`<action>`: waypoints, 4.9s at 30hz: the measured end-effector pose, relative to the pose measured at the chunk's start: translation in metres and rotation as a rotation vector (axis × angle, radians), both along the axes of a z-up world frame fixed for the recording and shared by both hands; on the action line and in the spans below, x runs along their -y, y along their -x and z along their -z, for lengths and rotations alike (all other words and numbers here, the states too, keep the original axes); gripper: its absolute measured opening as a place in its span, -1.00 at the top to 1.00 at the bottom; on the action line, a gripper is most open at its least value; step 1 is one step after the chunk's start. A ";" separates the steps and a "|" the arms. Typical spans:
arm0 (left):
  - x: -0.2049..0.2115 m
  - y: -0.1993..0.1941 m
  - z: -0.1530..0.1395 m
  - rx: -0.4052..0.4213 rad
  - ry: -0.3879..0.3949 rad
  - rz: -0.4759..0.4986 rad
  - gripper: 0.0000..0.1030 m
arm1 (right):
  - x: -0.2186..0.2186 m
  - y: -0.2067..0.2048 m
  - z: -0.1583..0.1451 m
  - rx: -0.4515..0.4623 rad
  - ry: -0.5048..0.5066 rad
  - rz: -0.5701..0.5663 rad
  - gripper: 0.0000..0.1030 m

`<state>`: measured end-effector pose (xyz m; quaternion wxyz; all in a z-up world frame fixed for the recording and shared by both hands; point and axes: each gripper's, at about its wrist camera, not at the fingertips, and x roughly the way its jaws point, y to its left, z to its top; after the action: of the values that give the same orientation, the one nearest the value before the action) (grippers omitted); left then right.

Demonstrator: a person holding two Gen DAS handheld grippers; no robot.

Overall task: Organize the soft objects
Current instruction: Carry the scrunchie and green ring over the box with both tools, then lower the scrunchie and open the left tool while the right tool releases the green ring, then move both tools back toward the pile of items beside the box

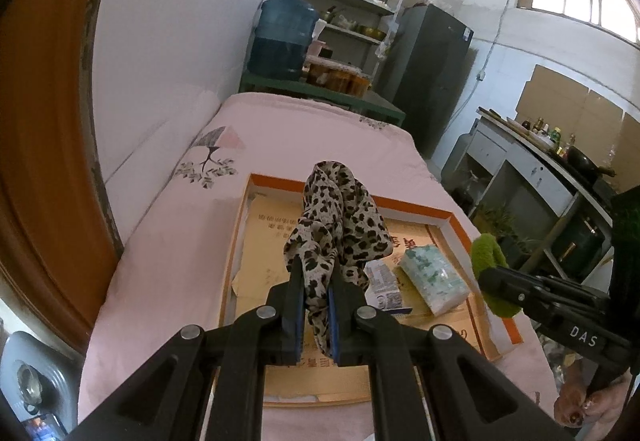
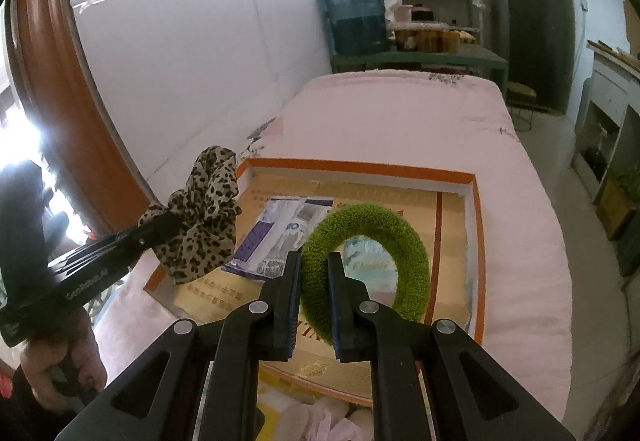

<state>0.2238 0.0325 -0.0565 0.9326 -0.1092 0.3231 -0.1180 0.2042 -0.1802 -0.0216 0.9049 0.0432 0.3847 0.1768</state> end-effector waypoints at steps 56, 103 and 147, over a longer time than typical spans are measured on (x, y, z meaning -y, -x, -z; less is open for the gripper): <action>-0.002 -0.018 0.034 -0.111 -0.042 -0.035 0.05 | -0.002 -0.012 0.031 -0.083 0.004 0.000 0.37; -0.005 0.085 -0.037 0.060 -0.042 -0.037 0.05 | 0.006 0.096 -0.037 0.049 -0.024 0.033 0.33; -0.005 0.171 -0.013 0.024 -0.037 0.049 0.05 | -0.034 0.221 -0.002 -0.058 -0.052 -0.035 -0.21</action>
<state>0.0527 0.0378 -0.0433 0.9351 -0.0825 0.3166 -0.1362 -0.0172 -0.1458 -0.0198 0.8888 0.0649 0.4067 0.2013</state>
